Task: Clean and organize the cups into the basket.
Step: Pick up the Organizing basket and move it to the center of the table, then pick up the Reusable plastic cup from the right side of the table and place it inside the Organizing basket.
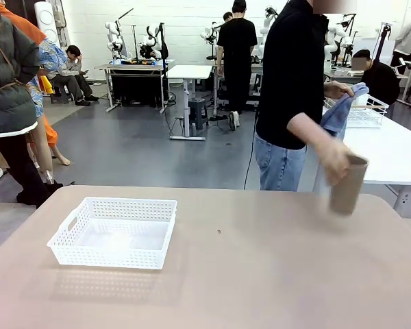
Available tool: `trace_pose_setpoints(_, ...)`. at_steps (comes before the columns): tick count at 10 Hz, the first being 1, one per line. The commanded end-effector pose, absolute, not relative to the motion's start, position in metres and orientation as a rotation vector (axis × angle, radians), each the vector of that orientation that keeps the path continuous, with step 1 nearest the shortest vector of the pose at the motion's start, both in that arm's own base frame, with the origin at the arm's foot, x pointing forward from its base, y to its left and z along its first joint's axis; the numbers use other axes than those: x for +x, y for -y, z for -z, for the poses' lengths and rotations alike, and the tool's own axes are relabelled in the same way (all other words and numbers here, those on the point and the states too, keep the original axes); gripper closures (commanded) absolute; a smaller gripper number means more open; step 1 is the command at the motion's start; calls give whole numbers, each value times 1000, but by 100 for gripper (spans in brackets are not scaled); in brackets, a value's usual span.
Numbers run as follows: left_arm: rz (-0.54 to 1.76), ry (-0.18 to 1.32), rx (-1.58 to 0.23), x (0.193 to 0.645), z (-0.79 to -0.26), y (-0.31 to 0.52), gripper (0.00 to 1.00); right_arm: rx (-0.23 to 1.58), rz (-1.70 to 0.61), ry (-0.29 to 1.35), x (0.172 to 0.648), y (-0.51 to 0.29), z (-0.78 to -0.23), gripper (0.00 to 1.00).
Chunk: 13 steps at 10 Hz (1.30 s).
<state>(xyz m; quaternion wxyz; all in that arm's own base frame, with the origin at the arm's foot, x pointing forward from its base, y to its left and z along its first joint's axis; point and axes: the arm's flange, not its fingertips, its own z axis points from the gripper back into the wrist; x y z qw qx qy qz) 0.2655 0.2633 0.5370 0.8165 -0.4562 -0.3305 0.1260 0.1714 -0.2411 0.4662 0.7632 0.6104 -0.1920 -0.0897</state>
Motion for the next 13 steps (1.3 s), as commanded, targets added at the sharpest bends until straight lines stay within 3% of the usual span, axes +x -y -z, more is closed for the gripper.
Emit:
trace_pose_setpoints(1, -278, 713, -968, 266, -537, -265, 0, 1333, 208, 440, 174, 241, -464, 0)
trace_pose_setpoints(13, -278, 713, -968, 266, -537, -265, 0, 1333, 208, 440, 174, 241, -464, 0)
